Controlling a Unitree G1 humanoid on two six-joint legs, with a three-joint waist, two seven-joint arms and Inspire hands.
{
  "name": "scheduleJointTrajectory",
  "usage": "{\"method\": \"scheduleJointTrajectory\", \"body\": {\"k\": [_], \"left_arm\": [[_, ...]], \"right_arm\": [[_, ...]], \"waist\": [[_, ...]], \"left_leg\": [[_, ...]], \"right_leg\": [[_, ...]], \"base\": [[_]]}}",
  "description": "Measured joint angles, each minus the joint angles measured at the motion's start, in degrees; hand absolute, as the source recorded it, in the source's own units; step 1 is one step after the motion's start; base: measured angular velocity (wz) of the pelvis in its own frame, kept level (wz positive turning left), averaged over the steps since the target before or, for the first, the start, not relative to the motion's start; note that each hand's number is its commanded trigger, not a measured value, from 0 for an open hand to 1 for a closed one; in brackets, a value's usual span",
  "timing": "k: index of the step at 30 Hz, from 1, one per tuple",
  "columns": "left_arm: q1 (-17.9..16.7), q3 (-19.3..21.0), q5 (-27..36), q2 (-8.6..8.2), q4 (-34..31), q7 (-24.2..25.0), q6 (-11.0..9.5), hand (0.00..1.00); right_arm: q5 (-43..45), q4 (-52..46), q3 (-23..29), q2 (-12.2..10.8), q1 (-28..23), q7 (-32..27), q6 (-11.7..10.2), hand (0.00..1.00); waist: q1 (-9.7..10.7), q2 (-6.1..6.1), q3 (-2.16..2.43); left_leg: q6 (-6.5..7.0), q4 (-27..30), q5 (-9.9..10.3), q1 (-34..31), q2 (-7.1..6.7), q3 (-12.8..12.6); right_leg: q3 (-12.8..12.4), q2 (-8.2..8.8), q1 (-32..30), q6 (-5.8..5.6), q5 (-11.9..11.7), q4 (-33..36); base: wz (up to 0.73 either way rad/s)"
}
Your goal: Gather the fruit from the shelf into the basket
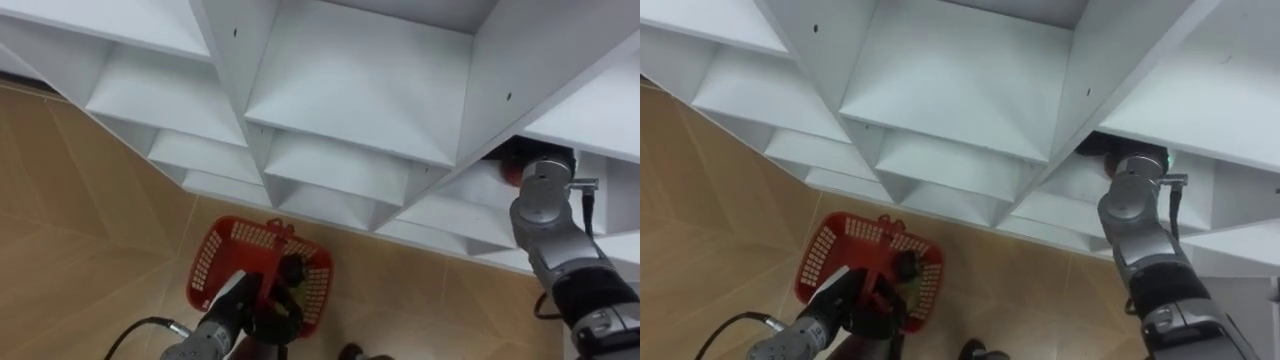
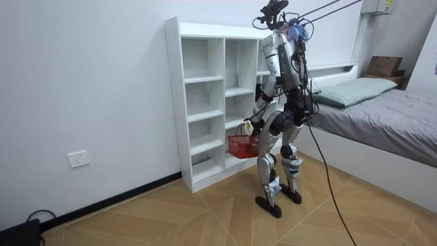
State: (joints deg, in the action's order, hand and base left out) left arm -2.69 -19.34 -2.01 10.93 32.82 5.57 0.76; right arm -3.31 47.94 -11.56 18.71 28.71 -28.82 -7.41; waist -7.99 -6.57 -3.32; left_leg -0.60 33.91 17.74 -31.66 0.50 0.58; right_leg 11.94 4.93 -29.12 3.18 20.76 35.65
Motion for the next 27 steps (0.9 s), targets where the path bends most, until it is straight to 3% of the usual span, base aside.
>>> {"method": "scheduleJointTrajectory", "body": {"k": [5,14,27], "left_arm": [[1.2,-0.1,0.1,-0.40,1.2,-0.3,0.0,1.00],[2.6,-0.2,0.1,-1.22,2.3,-0.4,-0.4,1.00],[4.5,-1.4,0.1,-0.97,5.8,1.2,-1.1,1.00]], "right_arm": [[1.1,1.0,1.6,0.2,-0.1,0.0,0.1,0.00],[1.1,1.1,1.5,0.6,-0.2,0.5,0.8,0.00],[1.9,0.6,1.5,0.6,1.3,1.6,1.0,0.00]], "waist": [[0.3,-0.19,-0.32],[0.4,-0.23,-0.34],[0.4,-0.23,-0.27]], "left_leg": [[0.04,-0.1,-0.1,-0.2,0.03,-0.3],[0.20,-0.8,-0.9,-0.6,0.05,-0.8],[0.19,-1.7,-0.9,0.8,0.25,-2.2]], "right_leg": [[-0.3,0.01,-0.4,0.00,0.0,0.1],[-0.9,-0.05,-1.3,-0.05,-0.7,0.0],[-2.1,-0.14,-0.9,-0.11,-0.8,0.0]], "base": [[-0.01],[-0.02],[-0.04]]}}
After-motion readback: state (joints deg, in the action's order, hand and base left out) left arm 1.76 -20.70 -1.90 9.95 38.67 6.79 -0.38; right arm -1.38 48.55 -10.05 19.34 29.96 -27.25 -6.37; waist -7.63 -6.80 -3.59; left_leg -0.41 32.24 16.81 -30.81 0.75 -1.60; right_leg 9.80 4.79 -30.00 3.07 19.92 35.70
